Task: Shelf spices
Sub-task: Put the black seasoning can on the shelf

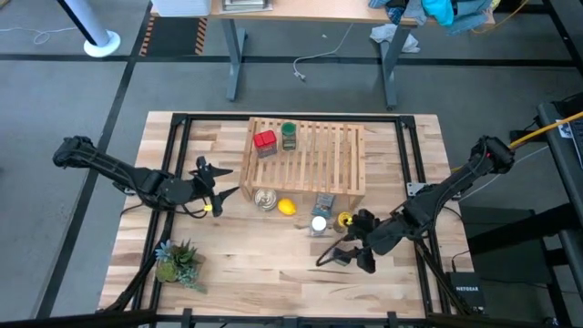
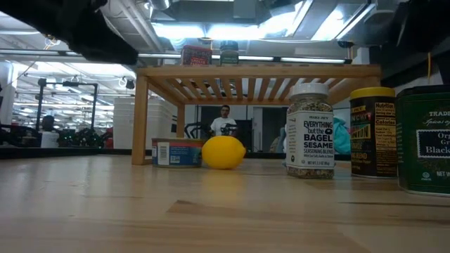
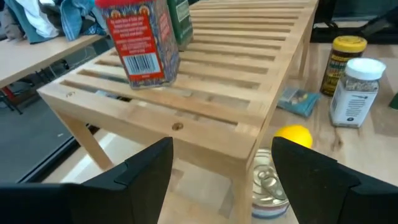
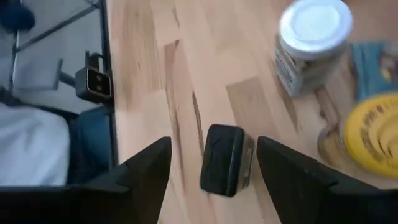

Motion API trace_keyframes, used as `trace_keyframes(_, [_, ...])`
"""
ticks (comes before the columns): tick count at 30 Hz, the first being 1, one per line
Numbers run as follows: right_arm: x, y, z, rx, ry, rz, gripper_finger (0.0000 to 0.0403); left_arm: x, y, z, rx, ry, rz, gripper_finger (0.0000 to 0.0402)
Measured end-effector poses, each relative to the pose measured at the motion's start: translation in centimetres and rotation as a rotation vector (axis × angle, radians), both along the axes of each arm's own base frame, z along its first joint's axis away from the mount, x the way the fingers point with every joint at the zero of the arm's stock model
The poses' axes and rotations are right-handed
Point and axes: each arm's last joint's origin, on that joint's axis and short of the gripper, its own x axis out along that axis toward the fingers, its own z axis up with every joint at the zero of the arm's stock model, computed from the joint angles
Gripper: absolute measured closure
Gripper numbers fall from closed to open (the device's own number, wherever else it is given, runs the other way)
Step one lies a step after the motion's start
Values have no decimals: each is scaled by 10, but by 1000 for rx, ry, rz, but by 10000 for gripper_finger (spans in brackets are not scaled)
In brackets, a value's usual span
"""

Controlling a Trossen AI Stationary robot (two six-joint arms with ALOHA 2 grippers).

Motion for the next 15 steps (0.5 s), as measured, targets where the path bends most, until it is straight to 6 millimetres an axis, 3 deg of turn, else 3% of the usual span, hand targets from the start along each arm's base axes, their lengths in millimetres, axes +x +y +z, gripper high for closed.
trace_keyframes(7, [-3,0,-1,180,176,-196,159,-1,0,-13,1,1,-1,135])
trace_keyframes(15, [5,6,-26,113,284,-211,159,-1,0,-14,6,9,-1,135])
